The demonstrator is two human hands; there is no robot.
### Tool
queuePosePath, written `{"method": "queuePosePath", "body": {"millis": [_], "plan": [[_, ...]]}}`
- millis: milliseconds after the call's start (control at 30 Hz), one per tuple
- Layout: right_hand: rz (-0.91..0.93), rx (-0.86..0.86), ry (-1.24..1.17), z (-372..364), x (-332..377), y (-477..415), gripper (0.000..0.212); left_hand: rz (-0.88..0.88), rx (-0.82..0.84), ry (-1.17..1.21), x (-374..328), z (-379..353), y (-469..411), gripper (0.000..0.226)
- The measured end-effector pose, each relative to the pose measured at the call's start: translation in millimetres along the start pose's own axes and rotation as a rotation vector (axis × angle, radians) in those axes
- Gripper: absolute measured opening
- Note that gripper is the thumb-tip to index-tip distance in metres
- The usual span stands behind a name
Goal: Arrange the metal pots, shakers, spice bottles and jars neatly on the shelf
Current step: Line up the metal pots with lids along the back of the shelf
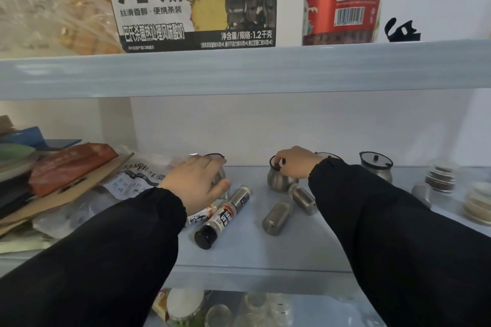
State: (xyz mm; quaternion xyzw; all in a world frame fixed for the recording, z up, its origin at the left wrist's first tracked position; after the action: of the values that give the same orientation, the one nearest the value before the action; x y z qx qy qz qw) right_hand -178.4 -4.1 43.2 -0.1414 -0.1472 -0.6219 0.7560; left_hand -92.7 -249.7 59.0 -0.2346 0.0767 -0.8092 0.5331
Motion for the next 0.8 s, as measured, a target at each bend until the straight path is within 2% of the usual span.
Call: {"method": "queuePosePath", "body": {"millis": [67,233,367,500,667,800], "plan": [[-0.007,0.019,0.014,1.2,-4.6,1.0,0.038,-0.005,0.012,-0.025,-4.1,-2.9,-2.5,0.071],[-0.003,-0.035,-0.048,4.3,-11.1,2.5,0.019,-0.003,0.012,-0.049,-17.2,1.7,-5.8,0.078],[0.005,-0.089,-0.026,5.4,-15.2,2.1,0.025,-0.002,0.023,-0.017,-21.2,1.5,-7.2,0.079],[0.051,-0.042,0.043,6.9,-15.1,0.9,0.025,0.000,0.045,-0.019,-19.5,-4.1,-10.5,0.079],[0.042,-0.039,-0.005,11.5,-21.5,4.8,0.036,-0.003,0.040,-0.007,-23.9,-4.1,-10.3,0.081],[0.041,-0.048,-0.068,9.9,-21.0,5.0,0.034,-0.006,0.036,-0.003,-24.2,-5.8,-11.6,0.080]]}}
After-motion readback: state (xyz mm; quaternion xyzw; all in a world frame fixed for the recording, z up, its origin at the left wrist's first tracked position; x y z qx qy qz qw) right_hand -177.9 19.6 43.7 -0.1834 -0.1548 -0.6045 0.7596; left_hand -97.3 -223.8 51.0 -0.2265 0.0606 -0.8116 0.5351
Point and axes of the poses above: each hand's wrist, its own y-axis away from the middle knuckle, its own z-axis out of the back of the hand, x = y × z, the point moved 7 cm from there along -y, towards the middle knuckle, and after that the axes turned 14 degrees about -y, right-handed, at the moved point
